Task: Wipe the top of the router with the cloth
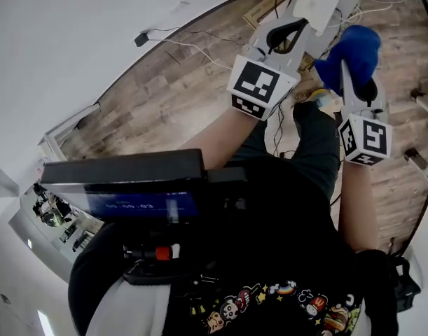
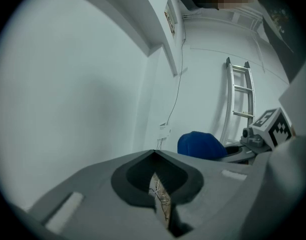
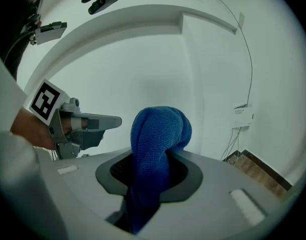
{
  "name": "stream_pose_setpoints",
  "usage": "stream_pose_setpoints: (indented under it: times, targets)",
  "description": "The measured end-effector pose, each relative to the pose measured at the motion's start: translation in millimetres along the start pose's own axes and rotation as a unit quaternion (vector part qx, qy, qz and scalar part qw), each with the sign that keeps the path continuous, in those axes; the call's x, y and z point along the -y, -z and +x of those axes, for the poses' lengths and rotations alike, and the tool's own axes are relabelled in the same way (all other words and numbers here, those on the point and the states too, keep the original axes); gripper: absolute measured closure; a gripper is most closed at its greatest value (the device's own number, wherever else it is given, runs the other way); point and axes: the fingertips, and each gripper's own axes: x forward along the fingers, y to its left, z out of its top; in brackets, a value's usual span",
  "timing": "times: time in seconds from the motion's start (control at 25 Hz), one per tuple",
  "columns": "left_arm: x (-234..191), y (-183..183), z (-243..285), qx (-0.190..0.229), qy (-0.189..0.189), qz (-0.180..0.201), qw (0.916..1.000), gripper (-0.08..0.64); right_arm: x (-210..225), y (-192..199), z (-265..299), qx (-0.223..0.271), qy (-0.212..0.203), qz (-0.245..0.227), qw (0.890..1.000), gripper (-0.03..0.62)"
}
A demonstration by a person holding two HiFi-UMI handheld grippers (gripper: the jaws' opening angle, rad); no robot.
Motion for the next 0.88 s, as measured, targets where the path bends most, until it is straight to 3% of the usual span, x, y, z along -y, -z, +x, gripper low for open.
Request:
stream_pose_setpoints:
  times: [0.4, 0.68, 0.88]
  targets:
    - [-27, 114, 105, 0.025, 0.016, 0.037, 0.9989, 0.56, 69, 112, 85, 0.017, 0.009, -0.028, 0.999, 0.46]
    - [-43, 180, 155, 0.065, 0.031, 0.076, 0.9945, 0.56, 84, 187, 135, 0.047, 0.012, -0.038, 0.998, 0.46]
    - [-55, 220, 180, 0.08, 0.035, 0.088, 0.9922, 0.56, 95, 221, 160, 0.072, 0.019, -0.049, 0.996, 0.46]
